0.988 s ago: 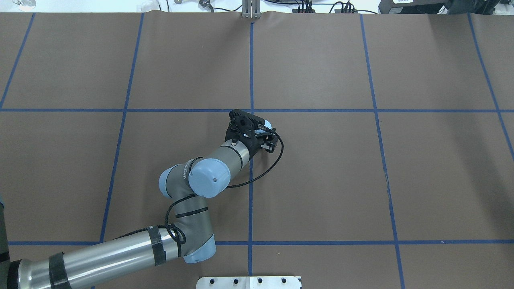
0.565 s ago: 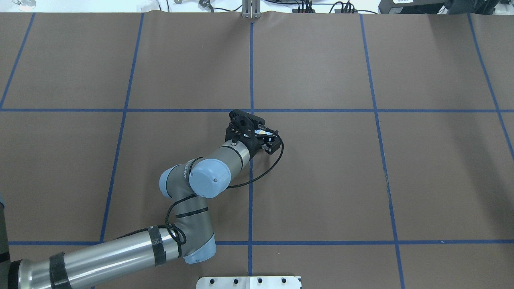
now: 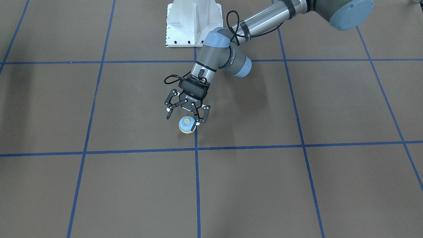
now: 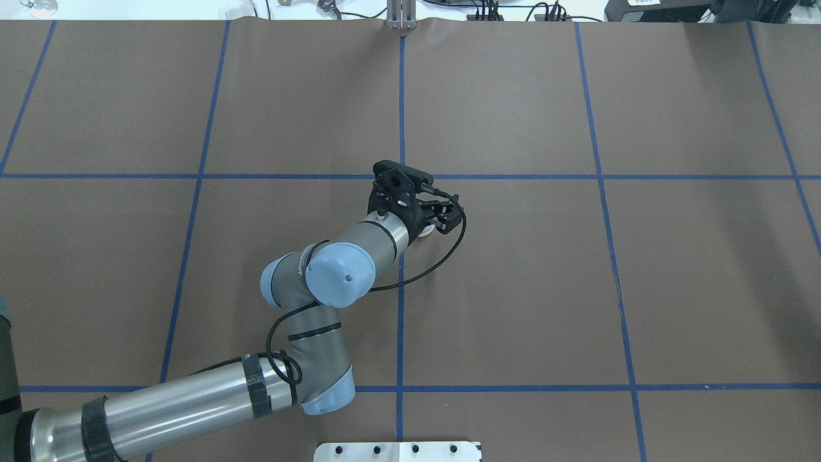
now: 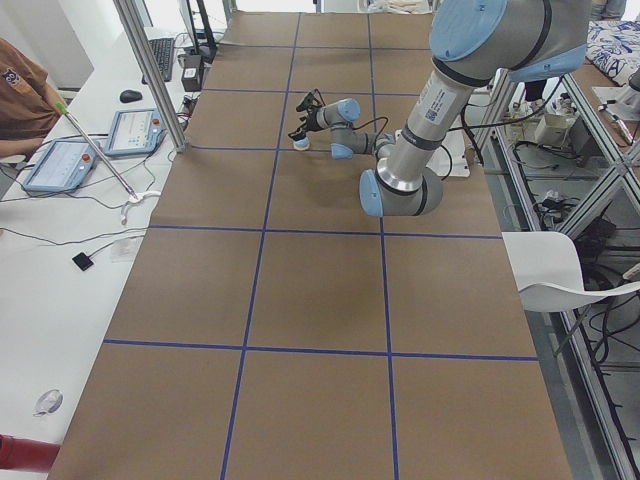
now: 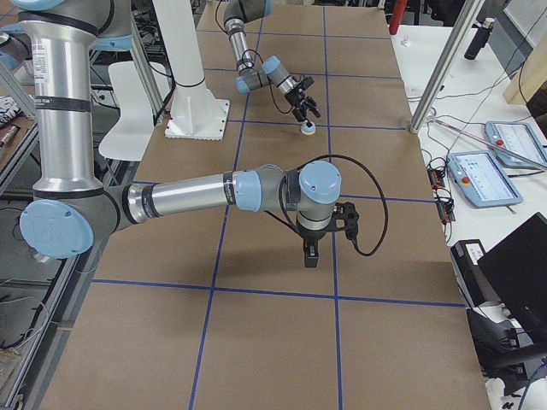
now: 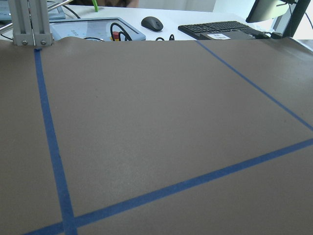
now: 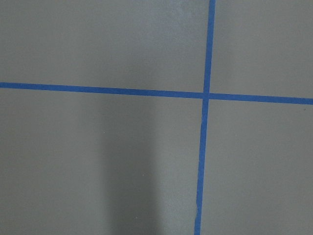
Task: Place and press bell with both arms
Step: 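Lift the left gripper away from the bell while the right arm reaches in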
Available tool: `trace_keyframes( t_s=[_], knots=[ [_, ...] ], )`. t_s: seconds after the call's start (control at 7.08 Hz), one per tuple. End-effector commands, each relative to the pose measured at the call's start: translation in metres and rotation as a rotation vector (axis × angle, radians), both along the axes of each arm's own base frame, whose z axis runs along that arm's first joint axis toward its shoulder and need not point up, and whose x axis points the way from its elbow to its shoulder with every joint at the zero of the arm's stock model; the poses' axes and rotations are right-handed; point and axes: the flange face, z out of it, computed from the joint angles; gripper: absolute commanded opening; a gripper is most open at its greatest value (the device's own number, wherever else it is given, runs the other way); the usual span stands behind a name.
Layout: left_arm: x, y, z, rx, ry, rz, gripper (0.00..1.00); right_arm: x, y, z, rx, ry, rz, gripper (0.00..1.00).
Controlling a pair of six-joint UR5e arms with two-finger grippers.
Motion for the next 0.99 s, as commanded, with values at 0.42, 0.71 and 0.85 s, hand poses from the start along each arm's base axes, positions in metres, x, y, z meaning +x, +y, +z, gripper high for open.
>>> trace_keyframes(
  t_s=[0.42,0.71,0.85],
  knots=[
    [-0.168,-0.165,0.030,-0.284,-0.212,0.156,1.00,-0.094,-0.082,-0.126,0.058,-0.018,-0.021,1.00],
    [-0.244,-0.196,0.092,-0.314,-0.318,0.238,1.00,-0.222,-0.102,-0.229,-0.014,-0.053,0.000,1.00],
    [-0.275,-0.199,0.131,-0.300,-0.377,0.238,1.00,-0.278,-0.099,-0.277,-0.040,-0.051,0.031,1.00]
  ],
)
